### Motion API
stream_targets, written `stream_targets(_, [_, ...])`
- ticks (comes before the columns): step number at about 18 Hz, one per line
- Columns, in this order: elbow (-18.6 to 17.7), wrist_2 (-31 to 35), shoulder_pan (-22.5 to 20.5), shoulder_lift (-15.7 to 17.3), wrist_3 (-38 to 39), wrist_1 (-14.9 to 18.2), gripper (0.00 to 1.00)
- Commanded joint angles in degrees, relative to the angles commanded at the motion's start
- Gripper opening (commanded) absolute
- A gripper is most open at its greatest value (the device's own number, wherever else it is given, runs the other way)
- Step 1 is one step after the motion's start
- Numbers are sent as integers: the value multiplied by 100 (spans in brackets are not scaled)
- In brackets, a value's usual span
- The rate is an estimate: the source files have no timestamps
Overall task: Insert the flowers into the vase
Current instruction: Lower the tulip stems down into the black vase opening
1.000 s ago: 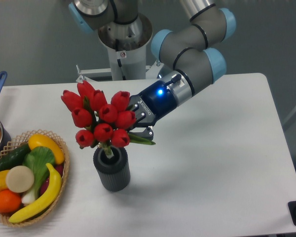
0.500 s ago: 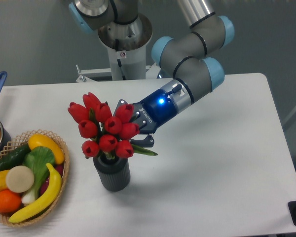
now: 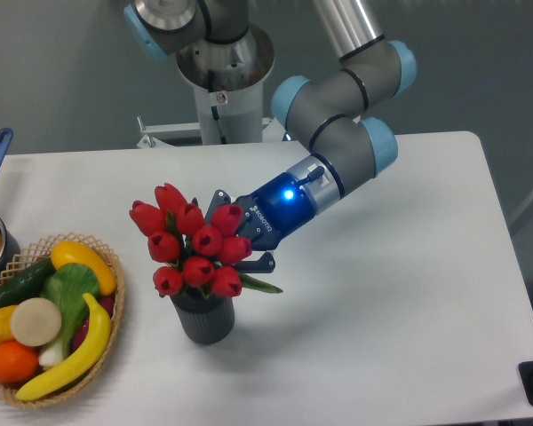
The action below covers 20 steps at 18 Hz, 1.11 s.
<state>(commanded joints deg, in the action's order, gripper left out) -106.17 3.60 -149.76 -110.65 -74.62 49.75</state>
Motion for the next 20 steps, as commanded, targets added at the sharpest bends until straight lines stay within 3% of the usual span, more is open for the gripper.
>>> stream_targets(20, [-246,53,-97,-220,-9,-9,20])
